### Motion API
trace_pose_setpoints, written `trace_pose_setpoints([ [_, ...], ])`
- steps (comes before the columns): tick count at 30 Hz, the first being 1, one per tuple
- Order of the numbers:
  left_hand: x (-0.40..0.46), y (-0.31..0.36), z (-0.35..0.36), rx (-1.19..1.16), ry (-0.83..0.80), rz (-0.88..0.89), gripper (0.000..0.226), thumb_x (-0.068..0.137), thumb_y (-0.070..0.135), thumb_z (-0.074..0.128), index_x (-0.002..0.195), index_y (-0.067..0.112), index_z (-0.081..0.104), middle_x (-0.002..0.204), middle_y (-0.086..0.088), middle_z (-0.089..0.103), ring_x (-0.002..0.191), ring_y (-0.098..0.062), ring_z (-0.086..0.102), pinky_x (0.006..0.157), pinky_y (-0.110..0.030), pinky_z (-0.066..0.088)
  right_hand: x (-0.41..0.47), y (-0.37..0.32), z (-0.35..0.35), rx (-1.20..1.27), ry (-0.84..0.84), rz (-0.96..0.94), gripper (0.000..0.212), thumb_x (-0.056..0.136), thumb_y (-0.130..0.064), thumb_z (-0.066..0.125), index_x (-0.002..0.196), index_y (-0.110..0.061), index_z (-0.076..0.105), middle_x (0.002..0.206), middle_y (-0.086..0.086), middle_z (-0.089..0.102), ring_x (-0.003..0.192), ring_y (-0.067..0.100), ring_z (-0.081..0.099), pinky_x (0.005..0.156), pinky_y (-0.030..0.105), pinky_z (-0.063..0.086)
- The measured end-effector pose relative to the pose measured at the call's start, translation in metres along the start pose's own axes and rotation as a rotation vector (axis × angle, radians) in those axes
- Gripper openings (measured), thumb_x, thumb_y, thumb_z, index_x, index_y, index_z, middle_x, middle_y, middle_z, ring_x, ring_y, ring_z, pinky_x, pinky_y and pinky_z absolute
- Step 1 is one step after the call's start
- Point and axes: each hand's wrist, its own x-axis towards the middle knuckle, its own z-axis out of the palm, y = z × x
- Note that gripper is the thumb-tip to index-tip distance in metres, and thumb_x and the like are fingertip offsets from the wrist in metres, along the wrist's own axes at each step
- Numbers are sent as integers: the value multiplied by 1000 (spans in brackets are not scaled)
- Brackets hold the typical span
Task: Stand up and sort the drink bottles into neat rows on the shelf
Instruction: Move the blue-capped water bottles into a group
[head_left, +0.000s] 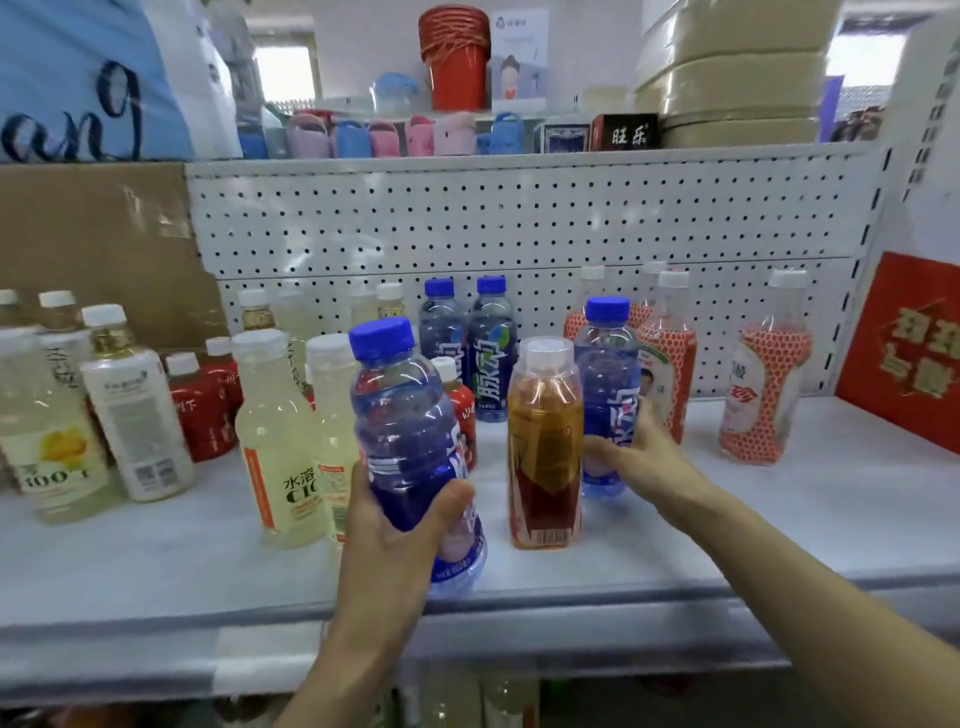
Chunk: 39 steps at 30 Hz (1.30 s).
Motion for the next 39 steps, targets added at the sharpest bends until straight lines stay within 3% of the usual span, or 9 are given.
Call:
trace_pose_setpoints([
  [2, 0, 1, 0, 6, 0, 4, 68, 60, 46, 72, 123, 27, 55, 102, 14, 68, 86, 10, 64, 70, -12, 44, -11, -3, 7, -3, 265, -145, 53, 90, -40, 62, 134, -26, 36, 127, 1, 52, 120, 21, 53, 102, 46, 47],
  [4, 0, 0, 2, 6, -5, 4, 69, 60, 47, 73, 123, 30, 53, 104, 15, 68, 88, 9, 63, 74, -15, 44, -37, -12, 20, 18, 413, -330, 56, 86, -57, 54, 130, -27, 39, 124, -1, 50, 115, 15, 52, 96, 35, 49],
  [7, 1, -5, 6, 3, -11, 14, 69, 62, 47, 75, 125, 32, 51, 109, 15, 67, 94, 6, 64, 77, -17, 46, -61, -26, 43, -9, 152, -324, 79, 71, -65, 68, 134, -35, 32, 117, -14, 53, 105, 0, 55, 85, 18, 46],
  [10, -1, -10, 13, 27, -26, 17, 71, 65, 45, 75, 130, 30, 49, 116, 11, 65, 102, 0, 63, 74, -11, 49, -55, -23, 56, -100, 4, -221, 83, 72, -44, 81, 136, -34, 30, 114, -23, 49, 106, -3, 53, 82, 9, 41],
  [15, 1, -8, 25, 64, -102, -8, 61, 73, 34, 77, 121, 43, 42, 114, 19, 60, 97, 10, 59, 65, -2, 46, -64, -14, 33, -111, 70, -213, 67, 77, -31, 80, 124, -34, 33, 107, -26, 48, 96, -7, 54, 70, 9, 44],
  [21, 33, -12, 62, 74, -146, -55, 64, 83, 20, 76, 131, 31, 34, 119, 11, 57, 102, 0, 57, 77, -16, 43, -72, -6, -15, -73, 237, -170, 64, 76, -25, 80, 123, -23, 36, 104, -18, 50, 92, 0, 54, 70, 16, 41],
  [28, 93, -33, 98, 216, -144, -148, 67, 82, 15, 77, 126, 27, 28, 129, -4, 53, 120, -23, 53, 105, -47, 43, -53, -10, -22, -9, 151, -106, 72, 66, -36, 82, 121, -26, 37, 104, -14, 53, 92, 4, 56, 65, 16, 41],
  [31, 103, -39, 103, 273, -139, -112, 63, 83, 19, 77, 120, 30, 27, 131, -2, 51, 122, -23, 51, 106, -48, 43, -43, -8, -17, 52, 144, -107, 76, 64, -36, 83, 124, -26, 37, 107, -10, 57, 95, 6, 58, 67, 17, 43],
  [39, 101, -42, 98, 309, -139, -29, 84, 83, 16, 76, 147, 29, 23, 145, 1, 43, 134, -22, 44, 111, -51, 39, -10, -5, 7, 21, 117, -128, 72, 74, -27, 84, 122, -30, 31, 109, -11, 57, 97, 1, 57, 81, 27, 46],
])
